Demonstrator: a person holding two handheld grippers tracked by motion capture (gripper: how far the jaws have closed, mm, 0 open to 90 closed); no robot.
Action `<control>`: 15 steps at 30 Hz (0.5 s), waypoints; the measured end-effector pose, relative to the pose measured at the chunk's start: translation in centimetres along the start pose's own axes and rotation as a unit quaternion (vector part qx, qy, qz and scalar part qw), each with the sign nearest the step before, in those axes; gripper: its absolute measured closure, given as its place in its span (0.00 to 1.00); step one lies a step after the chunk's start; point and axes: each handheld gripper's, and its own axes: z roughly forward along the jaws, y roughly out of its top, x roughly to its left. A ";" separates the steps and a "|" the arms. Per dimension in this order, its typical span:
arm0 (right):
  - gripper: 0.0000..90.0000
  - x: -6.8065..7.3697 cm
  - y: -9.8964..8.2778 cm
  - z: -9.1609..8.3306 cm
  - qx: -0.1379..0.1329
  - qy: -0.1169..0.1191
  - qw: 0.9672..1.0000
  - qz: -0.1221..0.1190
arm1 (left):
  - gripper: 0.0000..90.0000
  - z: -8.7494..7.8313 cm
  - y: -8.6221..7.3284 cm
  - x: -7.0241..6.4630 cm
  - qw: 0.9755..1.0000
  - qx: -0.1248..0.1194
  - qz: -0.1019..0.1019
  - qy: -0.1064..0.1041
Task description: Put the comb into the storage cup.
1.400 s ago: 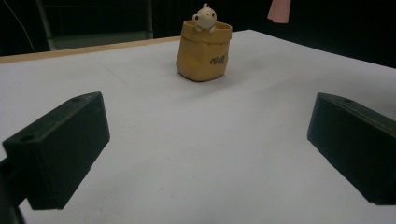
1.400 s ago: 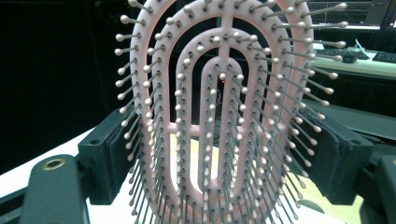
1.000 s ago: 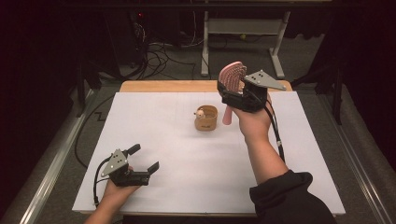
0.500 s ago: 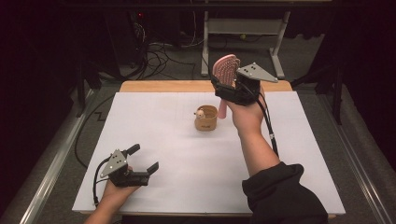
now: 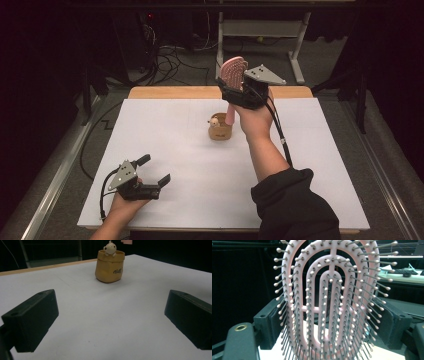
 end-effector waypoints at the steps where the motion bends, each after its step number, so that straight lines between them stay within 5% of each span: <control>1: 0.22 0.1 0.0 0.4 0.001 0.001 1.000 0.002 | 0.00 0.0 0.0 0.0 1.000 0.000 0.001 0.000; 15: 0.22 0.1 -0.3 2.2 0.012 -0.006 1.000 0.007 | 0.00 -0.1 0.0 0.0 1.000 0.001 0.001 0.001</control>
